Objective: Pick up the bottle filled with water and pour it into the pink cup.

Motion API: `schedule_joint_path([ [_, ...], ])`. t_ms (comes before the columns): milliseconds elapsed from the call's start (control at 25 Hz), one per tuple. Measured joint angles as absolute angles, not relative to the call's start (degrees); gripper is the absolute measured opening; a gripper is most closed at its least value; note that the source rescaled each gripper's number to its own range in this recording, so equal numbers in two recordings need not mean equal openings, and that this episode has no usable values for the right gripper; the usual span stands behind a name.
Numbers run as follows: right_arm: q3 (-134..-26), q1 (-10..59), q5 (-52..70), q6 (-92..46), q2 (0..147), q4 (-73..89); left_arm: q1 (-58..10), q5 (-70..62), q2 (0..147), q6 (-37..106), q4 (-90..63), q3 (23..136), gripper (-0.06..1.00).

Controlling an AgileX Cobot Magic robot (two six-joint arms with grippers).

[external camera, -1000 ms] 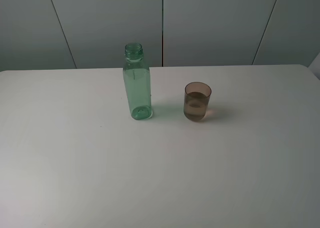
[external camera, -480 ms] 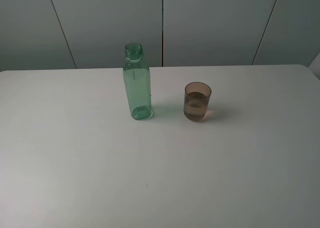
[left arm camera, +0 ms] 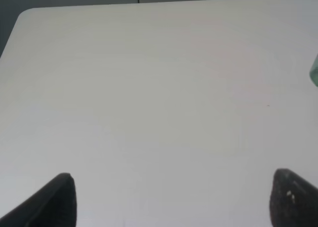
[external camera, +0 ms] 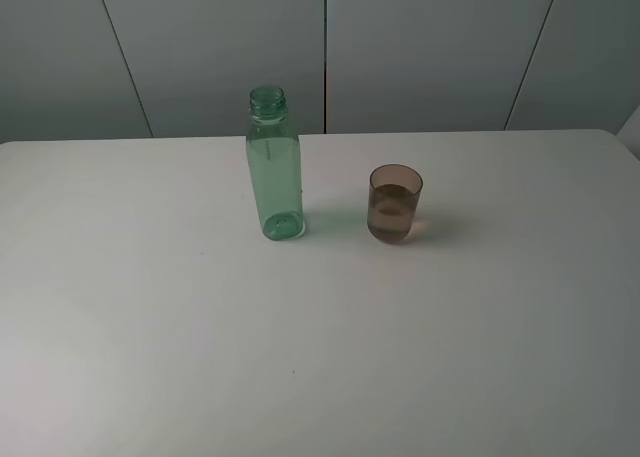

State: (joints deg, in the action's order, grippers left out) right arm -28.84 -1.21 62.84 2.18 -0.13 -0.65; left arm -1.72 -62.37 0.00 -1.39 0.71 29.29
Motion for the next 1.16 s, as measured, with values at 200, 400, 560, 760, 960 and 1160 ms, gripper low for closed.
schedule_joint_path([
  [200, -28.84, -1.21, 62.84, 2.18, -0.13, -0.65, -1.72, -62.37, 0.0, -1.39, 0.62, 29.29, 0.97],
  [400, -28.84, -1.21, 62.84, 2.18, -0.13, -0.65, -1.72, -62.37, 0.0, -1.39, 0.62, 29.29, 0.97],
  [560, -28.84, -1.21, 62.84, 2.18, -0.13, -0.65, -1.72, -62.37, 0.0, -1.39, 0.62, 29.29, 0.97],
  [760, -28.84, -1.21, 62.84, 2.18, -0.13, -0.65, -1.72, -62.37, 0.0, -1.28, 0.7, 29.29, 0.97],
  [960, -28.84, -1.21, 62.84, 2.18, -0.13, -0.65, -1.72, -62.37, 0.0, -1.19, 0.7, 29.29, 0.97],
  [1160, -28.84, -1.21, 62.84, 2.18, -0.13, -0.65, -1.72, -62.37, 0.0, -1.19, 0.7, 29.29, 0.97],
])
